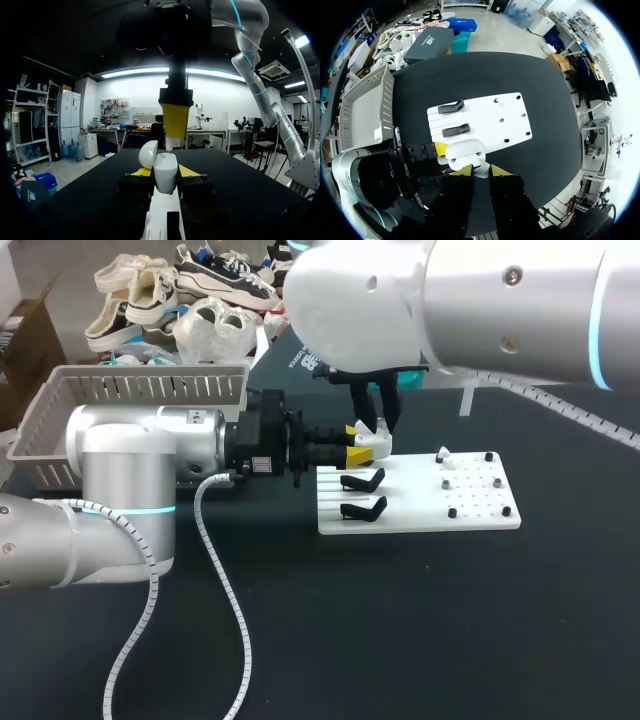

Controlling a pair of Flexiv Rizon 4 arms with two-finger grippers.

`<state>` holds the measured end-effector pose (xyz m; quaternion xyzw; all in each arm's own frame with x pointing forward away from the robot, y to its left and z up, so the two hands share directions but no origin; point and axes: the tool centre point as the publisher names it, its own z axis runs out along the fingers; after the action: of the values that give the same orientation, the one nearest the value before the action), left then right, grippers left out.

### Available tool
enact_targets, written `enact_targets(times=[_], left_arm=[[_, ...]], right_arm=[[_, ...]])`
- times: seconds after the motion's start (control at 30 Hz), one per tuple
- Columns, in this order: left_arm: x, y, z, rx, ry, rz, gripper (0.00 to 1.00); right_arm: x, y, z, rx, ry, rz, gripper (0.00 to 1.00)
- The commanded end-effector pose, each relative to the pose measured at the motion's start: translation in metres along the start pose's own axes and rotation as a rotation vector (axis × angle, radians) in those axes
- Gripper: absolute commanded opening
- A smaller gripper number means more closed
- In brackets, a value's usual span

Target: Pick up each earbud case from the left stands, insert the matching earbuds, close the lid, and place the case in the box.

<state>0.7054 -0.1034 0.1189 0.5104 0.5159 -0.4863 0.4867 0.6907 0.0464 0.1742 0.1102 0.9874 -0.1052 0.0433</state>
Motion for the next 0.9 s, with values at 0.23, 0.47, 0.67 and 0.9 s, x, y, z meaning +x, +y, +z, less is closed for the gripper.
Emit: enact_targets(times=[0.23,0.47,0.67,0.9], left_arm=[[0.0004,0.0011,0.0001,0.002,-0.001,0.0,0.0],[0.0004,0.0011,0.0001,0.002,-0.001,0.0,0.0],[0.0004,0.0011,0.0001,0.002,-0.001,0.0,0.0],[0.0004,0.0011,0.0001,0.002,-0.001,0.0,0.0]], right_arm=[[-0.0055,0.0063,0.0038,0.016,0.014,0.004,0.0],[-0.0077,0.0057,0.0047,0.022,0.015,0.009,0.0],[-0.0076,0.0043,0.006,0.029,0.02,0.015,0.0],[-0.0069,0.0038,0.0074,0.031,0.025,0.016,0.0]])
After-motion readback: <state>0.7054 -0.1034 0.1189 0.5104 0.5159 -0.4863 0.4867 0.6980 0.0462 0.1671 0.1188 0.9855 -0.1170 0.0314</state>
